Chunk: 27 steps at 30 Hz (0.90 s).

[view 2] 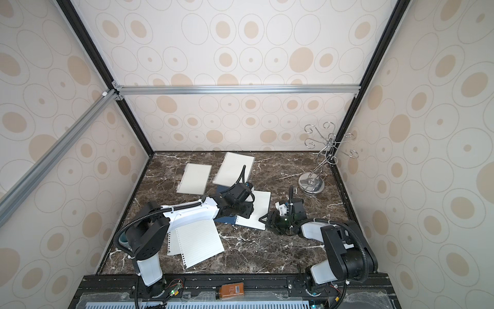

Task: Tear off pages from different notebooks
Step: Adjust the notebook at the center of the board.

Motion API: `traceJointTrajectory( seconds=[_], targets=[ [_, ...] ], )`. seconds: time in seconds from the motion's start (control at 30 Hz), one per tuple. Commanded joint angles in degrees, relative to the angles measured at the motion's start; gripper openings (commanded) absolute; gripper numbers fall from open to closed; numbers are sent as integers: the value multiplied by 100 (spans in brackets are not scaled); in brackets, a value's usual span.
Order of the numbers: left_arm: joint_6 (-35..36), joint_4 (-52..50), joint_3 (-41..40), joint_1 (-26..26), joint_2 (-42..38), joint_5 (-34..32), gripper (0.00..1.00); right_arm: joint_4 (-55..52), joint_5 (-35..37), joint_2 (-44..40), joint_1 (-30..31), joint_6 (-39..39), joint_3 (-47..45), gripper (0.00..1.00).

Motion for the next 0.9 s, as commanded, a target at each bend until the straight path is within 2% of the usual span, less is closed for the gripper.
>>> traceJointTrajectory(
  seconds=[0.0, 0.33, 0.47, 0.87],
  targets=[
    [-71, -169, 20, 185, -95, -167, 35, 190, 46, 193, 56, 67, 122, 61],
    [-316, -521, -80, 289, 600, -250, 35, 421, 52, 655, 59, 7, 419, 62],
    [-333, -448, -139, 294, 815, -30, 34, 468, 120, 925, 48, -111, 649, 63],
    [-361, -169, -333, 265, 900, 378, 33, -361, 316, 2369, -336, -939, 2516, 63]
  ],
)
